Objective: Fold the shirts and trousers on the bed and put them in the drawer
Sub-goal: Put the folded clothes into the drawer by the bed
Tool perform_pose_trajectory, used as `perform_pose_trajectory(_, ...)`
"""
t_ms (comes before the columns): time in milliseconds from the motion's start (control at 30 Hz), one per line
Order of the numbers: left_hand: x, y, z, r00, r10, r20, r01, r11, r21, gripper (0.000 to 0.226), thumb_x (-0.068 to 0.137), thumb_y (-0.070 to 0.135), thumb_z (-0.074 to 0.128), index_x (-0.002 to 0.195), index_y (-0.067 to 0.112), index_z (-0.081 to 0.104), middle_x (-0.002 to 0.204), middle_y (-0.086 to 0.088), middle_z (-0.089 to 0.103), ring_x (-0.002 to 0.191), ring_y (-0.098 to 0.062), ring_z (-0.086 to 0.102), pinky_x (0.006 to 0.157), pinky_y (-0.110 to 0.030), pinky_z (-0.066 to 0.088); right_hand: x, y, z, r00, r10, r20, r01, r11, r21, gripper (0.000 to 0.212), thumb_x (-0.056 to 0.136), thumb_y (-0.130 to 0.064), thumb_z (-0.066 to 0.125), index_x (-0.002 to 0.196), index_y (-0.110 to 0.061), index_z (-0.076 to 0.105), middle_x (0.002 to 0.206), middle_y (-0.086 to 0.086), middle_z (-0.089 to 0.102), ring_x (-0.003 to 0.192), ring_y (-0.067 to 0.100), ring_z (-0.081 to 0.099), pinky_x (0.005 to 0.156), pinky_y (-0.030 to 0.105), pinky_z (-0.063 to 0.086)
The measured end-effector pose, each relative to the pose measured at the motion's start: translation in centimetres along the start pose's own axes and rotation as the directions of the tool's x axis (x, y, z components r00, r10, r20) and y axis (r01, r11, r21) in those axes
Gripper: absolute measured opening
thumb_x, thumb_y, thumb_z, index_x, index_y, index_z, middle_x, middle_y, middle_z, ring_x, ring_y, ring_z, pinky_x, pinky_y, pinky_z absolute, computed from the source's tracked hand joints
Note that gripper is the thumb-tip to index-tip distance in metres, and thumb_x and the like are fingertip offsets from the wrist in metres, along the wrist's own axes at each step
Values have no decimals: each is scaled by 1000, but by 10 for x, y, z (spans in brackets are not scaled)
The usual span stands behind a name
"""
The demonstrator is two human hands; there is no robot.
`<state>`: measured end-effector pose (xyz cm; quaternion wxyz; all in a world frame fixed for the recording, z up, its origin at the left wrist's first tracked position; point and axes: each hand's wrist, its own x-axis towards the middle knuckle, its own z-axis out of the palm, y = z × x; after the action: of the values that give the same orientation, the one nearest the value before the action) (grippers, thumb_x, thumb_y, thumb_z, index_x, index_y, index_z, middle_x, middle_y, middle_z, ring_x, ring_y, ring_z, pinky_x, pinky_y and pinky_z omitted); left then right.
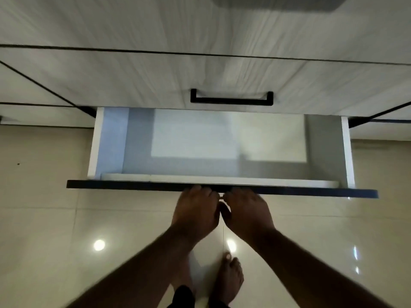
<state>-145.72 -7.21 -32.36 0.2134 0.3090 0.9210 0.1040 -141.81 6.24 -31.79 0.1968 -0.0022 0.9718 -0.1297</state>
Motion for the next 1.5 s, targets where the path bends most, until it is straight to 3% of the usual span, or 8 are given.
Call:
perform_pose_trajectory(67,-20,-8,-6,990,-59,-126,68,995,69,43,78,28,56,119,15,60,117,-12,58,109,-35,56,87,-45,46,-9,7,0,989,-18,-146,16,1000,-19,41,73,-34,72,111,-18,65,108,6,62,98,30,60,78,39,49)
perform_pose_trajectory(133,-46,-16,-10,950,-240,198,210,964,163,82,85,36,60,153,21,17,156,-13,21,145,-38,18,113,-57,20,-27,10,9,995,40,86,-35,998,-54,73,78,-39,70,143,-20,41,141,7,45,131,30,42,105,47,35)
perform_pose_trajectory(200,-41,-30,-2,893,-290,345,233,952,198,94,87,36,60,154,24,-5,161,-8,4,149,-35,1,117,-57,4,-21,18,24,977,87,195,-73,994,-78,82,81,-37,67,149,-22,26,146,5,38,137,27,32,114,47,21)
perform_pose_trajectory(400,-49,-26,2,953,-234,190,189,955,229,77,82,19,63,147,20,22,140,-10,39,130,-34,38,117,-55,16,-26,4,16,981,117,157,-109,992,-56,57,82,-12,55,137,-18,39,127,8,52,120,30,46,102,39,35)
perform_pose_trajectory(600,-97,-23,15,950,-190,248,133,964,230,71,83,5,53,144,24,23,136,-6,38,124,-33,41,108,-70,20,-62,-12,24,927,160,339,-166,986,-11,55,86,-3,48,139,-14,39,129,14,47,120,33,42,96,43,44)
perform_pose_trajectory(833,-163,-6,44,930,-165,328,90,969,231,65,85,6,52,141,23,25,132,-7,38,121,-32,42,100,-74,25,-131,-38,59,929,190,317,-179,982,-63,55,85,-4,49,138,-19,41,128,9,50,122,31,45,109,47,29)
perform_pose_trajectory(1100,-222,16,76,871,-145,469,7,959,283,63,86,10,50,139,27,21,131,-8,33,117,-32,39,98,-66,34,-202,-50,98,924,143,354,-148,989,-14,47,84,-5,47,129,-19,45,120,7,49,113,30,46,90,42,43)
perform_pose_trajectory(1500,-224,80,95,885,-175,431,38,951,308,57,87,15,50,140,21,27,129,-10,39,112,-31,45,87,-48,42,-257,-32,111,971,113,211,-124,992,36,53,89,-10,49,140,-21,41,139,8,44,129,29,41,109,49,30)
